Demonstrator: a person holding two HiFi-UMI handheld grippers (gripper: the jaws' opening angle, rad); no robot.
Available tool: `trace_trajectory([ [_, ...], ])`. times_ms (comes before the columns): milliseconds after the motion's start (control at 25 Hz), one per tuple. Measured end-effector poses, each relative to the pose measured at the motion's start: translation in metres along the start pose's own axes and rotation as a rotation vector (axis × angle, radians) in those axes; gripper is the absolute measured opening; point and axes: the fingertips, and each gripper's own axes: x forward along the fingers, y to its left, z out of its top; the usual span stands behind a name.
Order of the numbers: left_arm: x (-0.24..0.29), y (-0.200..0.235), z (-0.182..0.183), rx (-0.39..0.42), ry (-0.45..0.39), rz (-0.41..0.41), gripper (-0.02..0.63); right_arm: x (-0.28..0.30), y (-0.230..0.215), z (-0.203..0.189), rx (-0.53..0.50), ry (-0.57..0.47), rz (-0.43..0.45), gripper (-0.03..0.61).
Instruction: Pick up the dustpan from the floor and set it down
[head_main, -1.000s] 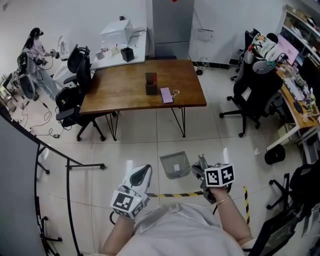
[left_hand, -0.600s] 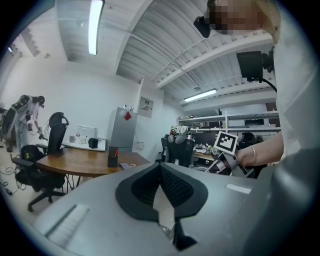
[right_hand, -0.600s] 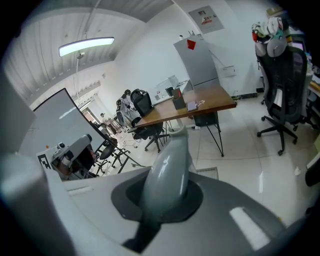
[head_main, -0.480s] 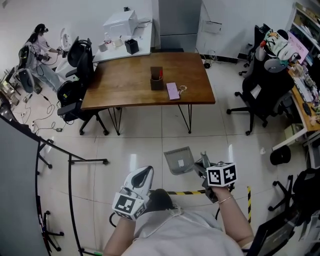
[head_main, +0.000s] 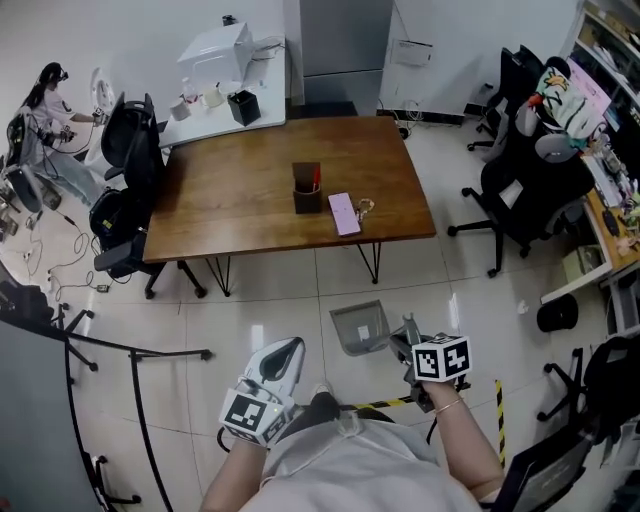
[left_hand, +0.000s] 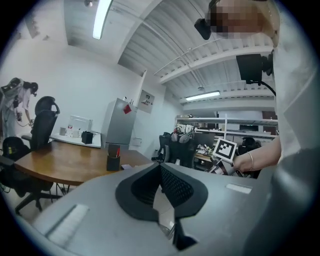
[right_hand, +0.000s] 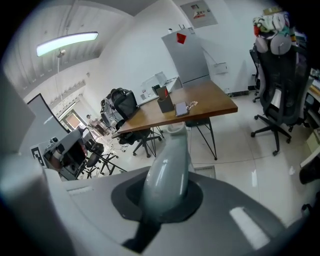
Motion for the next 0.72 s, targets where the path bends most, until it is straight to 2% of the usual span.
trace_trajectory([
  [200,0.031,0.034,0.004,-0.017,0.021,-0.001,0.014,0.031,-0.015,0.030,0.014,-0.007,-0.002,0.003],
  [320,0.040,0.042,0.001,-0.013,0.048,0.019,0.014,0.050,-0.028,0.034,0.030,0.009,0.000,0.002],
  [440,0.046,0.052,-0.006,-0.052,0.053,0.042,0.014,0.076,-0.047,0.038,0.055,0.009,-0.006,0.003],
  [560,0.055,0.064,-0.028,-0.077,0.075,0.059,0.014,0.117,-0.071,0.038,0.073,-0.001,-0.010,0.003],
  [720,0.064,0.072,-0.080,-0.087,0.125,0.066,0.014,0.174,-0.106,0.021,0.094,0.017,-0.043,0.003],
])
